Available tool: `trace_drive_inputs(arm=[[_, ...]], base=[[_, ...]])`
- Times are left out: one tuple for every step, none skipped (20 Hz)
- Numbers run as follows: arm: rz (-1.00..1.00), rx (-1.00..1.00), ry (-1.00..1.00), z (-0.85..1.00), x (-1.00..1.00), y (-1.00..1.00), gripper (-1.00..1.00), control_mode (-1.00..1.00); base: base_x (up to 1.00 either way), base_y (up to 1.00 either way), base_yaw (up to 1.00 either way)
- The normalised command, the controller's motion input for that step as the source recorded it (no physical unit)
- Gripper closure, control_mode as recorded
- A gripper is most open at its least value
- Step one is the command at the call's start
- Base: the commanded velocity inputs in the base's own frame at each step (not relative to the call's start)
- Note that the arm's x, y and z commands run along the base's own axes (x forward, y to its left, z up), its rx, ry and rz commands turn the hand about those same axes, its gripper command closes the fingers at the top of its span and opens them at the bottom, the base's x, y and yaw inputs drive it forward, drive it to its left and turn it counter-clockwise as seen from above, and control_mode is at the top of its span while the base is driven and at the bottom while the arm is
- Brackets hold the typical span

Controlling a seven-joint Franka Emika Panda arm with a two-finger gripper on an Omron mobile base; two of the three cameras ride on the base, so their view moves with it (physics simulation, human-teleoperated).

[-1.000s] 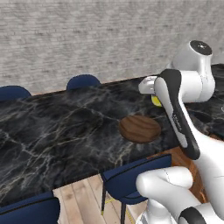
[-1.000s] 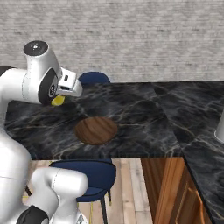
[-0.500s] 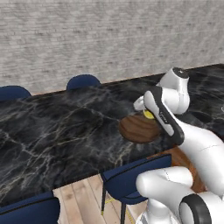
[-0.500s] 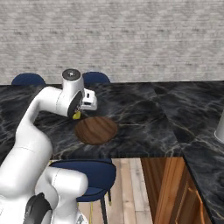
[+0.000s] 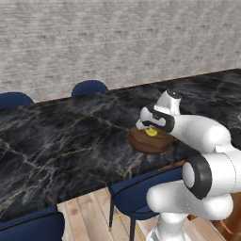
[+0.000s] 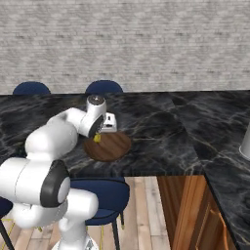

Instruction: There is a bowl on the dining counter. Grab a lemon wedge from the fridge and place it in the bowl. Then get the liquor bottle and glass cup from the cabinet and place them next to the bowl.

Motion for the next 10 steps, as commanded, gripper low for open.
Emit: trace_drive_inputs(arm=[[0.06,-0.01,0.06,-0.59,0.81,-0.16,1.00,-1.00],[0.05,-0.02,0.05,-0.51,0.58,-0.13,1.00,-1.00],[0.04,-0.02,0.06,-0.49,0.54,-0.13,1.00,-1.00],[0.04,-0.03,0.05,-0.49,0.49,-0.12,1.00,-1.00],[0.04,-0.02,0.06,-0.54,0.56,-0.18,1.00,-1.00],[0.05,-0.01,0.05,-0.54,0.54,-0.21,1.00,-1.00],[0.05,-0.01,0.05,-0.56,0.60,-0.21,1.00,-1.00],[0.05,-0.01,0.06,-0.61,0.59,-0.17,1.00,-1.00],[0.05,-0.02,0.06,-0.61,0.59,-0.12,1.00,-1.00],[0.05,-0.03,0.08,-0.62,0.55,-0.06,1.00,-1.00]], base=[[0.00,0.00,0.00],[0.00,0.00,0.00],[0.00,0.00,0.00],[0.00,0.00,0.00],[0.00,0.00,0.00],[0.00,0.00,0.00],[0.00,0.00,0.00],[0.00,0.00,0.00],[0.00,0.00,0.00],[0.00,0.00,0.00]])
